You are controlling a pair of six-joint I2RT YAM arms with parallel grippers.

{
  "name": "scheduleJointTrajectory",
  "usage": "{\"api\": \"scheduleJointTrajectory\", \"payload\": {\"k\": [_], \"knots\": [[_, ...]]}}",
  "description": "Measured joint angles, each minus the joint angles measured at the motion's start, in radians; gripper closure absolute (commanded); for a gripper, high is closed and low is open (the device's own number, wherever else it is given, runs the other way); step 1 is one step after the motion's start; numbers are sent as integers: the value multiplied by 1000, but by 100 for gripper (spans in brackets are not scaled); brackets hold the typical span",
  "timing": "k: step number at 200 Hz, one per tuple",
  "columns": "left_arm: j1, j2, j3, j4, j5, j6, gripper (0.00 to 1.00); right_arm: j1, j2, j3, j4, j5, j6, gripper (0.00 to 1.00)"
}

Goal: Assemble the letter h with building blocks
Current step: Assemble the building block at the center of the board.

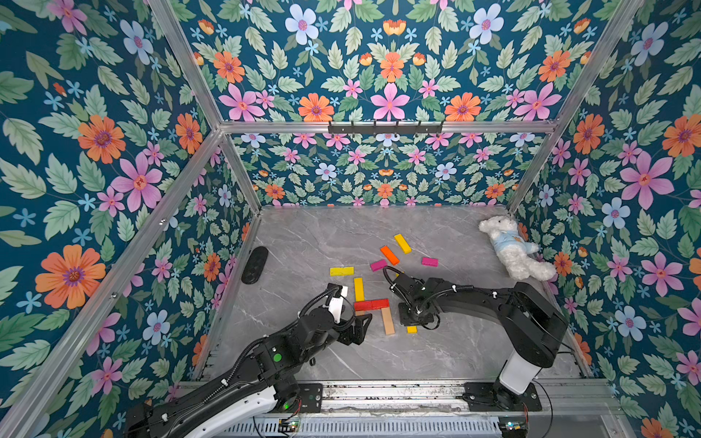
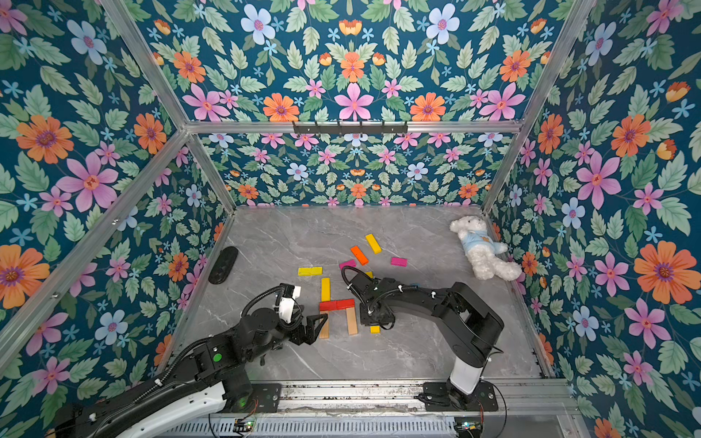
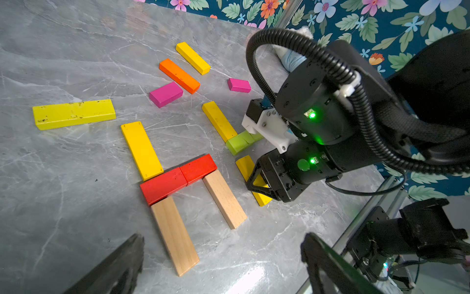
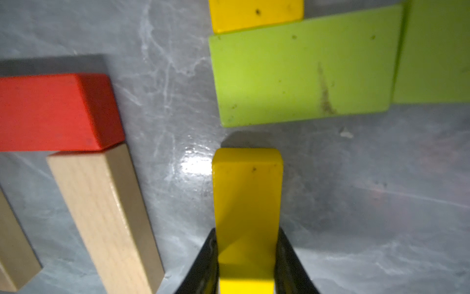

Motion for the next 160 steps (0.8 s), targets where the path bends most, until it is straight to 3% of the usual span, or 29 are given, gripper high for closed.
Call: {"api": "scheduleJointTrajectory", "payload": {"k": [76, 132, 160], "knots": [[0, 2, 0, 0, -3, 0, 1, -4, -9, -10, 5, 15, 0, 86], [0, 2, 0, 0, -4, 0, 1, -5, 0, -1, -1, 22, -7, 77], [0, 2, 0, 0, -6, 0, 1, -5, 6, 6, -8, 21, -7, 66]]}}
